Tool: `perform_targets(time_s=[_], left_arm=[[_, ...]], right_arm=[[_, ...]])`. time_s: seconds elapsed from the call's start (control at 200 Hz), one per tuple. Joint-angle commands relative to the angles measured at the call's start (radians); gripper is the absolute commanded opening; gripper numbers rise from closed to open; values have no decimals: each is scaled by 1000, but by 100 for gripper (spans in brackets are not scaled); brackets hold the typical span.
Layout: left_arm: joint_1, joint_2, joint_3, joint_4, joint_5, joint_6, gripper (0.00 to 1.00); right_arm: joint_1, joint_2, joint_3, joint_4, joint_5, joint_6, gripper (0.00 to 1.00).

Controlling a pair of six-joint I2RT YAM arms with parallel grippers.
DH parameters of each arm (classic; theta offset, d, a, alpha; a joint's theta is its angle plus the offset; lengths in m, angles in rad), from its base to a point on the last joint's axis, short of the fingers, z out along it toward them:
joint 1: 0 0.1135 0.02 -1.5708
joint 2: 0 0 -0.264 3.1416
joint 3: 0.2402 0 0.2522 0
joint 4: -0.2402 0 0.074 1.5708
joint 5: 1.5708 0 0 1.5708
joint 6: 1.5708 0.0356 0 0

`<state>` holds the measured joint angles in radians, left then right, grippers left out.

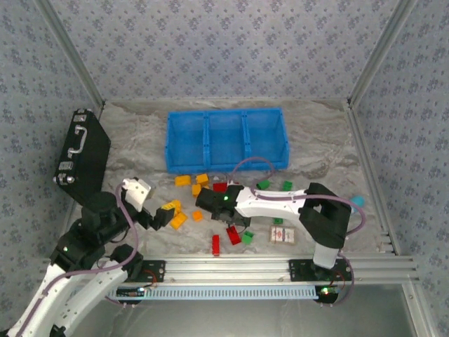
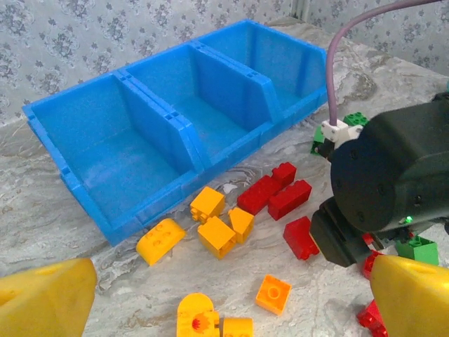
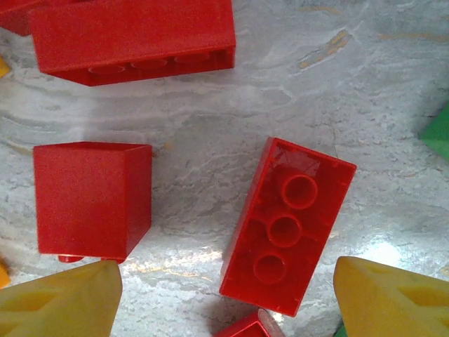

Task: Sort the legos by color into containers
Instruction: Pick up the lego from the bottom-center of the table.

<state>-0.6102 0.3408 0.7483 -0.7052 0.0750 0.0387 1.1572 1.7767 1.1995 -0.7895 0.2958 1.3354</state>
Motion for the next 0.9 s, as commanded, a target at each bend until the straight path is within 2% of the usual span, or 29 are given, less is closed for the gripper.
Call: perform_targets(time_s=[0.0,0.205,0.47,0.72,0.895], left_arm=[[-6,-27,-23,-31,16,34,100],[-6,-55,-50,-24,19,47,100],[-6,-44,-48,-20,20,35,100],[-6,7,-38,-12,29,9,100],[-6,60,-67,19,49,-20,100]], right_arm=[[3,10,15,-64,15,62,79],[-7,-5,-51,-56,24,82,71],[-45,25,-91,20,11,28,65],[-86,19,-171,109,-18,-21,46],[-102,7,-178,129,-7,-119,38]])
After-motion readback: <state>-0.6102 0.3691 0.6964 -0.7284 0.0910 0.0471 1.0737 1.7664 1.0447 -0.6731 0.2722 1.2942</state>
